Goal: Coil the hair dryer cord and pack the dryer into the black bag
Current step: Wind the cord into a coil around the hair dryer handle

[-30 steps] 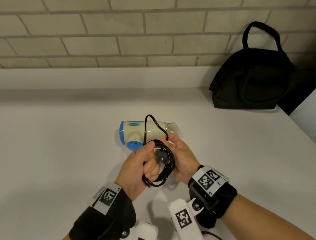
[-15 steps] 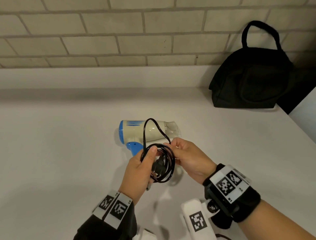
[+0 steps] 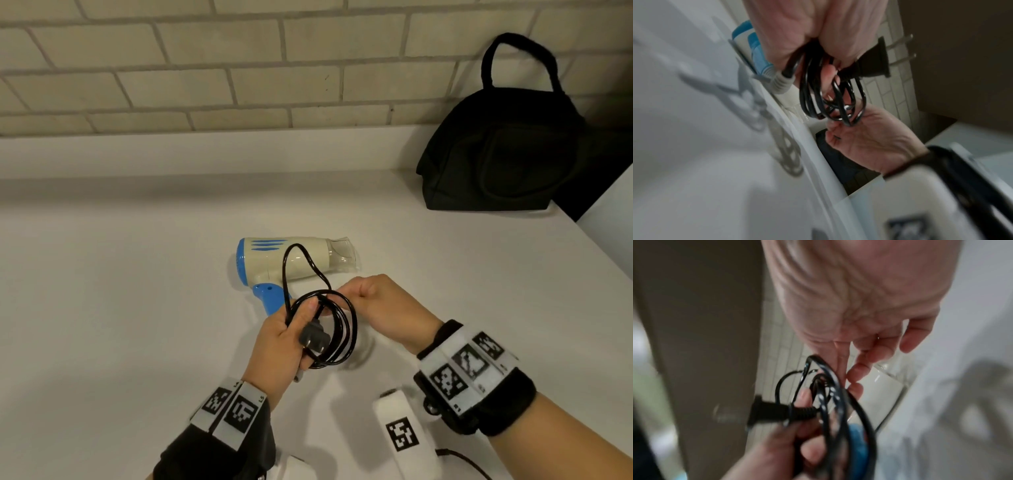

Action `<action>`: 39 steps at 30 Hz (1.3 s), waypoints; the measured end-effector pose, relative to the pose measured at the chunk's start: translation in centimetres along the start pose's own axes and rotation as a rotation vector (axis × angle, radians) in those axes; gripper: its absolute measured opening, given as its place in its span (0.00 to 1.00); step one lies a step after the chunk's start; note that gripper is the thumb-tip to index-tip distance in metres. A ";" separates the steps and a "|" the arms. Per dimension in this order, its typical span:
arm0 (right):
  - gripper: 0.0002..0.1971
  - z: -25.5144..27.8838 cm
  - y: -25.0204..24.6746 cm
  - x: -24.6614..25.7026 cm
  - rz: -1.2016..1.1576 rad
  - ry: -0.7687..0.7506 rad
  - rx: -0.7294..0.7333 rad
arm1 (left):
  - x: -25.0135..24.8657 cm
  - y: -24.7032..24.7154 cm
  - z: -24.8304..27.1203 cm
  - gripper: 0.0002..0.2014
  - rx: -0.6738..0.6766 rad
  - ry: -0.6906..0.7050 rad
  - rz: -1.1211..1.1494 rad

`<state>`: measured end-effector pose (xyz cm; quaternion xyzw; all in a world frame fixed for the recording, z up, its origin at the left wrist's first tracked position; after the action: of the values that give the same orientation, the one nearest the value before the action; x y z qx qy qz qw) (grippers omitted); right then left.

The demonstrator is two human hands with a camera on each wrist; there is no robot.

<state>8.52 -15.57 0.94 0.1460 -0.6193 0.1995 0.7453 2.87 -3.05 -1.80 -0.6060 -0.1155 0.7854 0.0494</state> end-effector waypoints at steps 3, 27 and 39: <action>0.14 1.3 0.0 0.8 0.548 -0.207 -0.070 | -0.1 0.1 -0.2 0.13 -0.005 -0.006 0.046; 0.18 7.5 2.8 1.2 0.849 -0.611 0.126 | -1.1 0.9 -1.0 0.14 -0.063 0.036 0.106; 0.07 10.4 -0.6 7.7 -0.286 -0.533 0.154 | -0.8 1.9 -1.5 0.14 0.046 0.273 -0.195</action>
<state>0.97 -20.01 10.50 0.3348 -0.7491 0.0939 0.5639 4.59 -4.84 -1.87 -0.6918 -0.1481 0.6896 0.1544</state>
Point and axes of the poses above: each hand's wrist, its own z-axis away from the middle knuckle, its own y-axis out of the palm, x = y × z, the point moved 3 cm from there along -z, towards the middle knuckle, and after that the axes turned 14 degrees about -z, right-handed, at the moved point
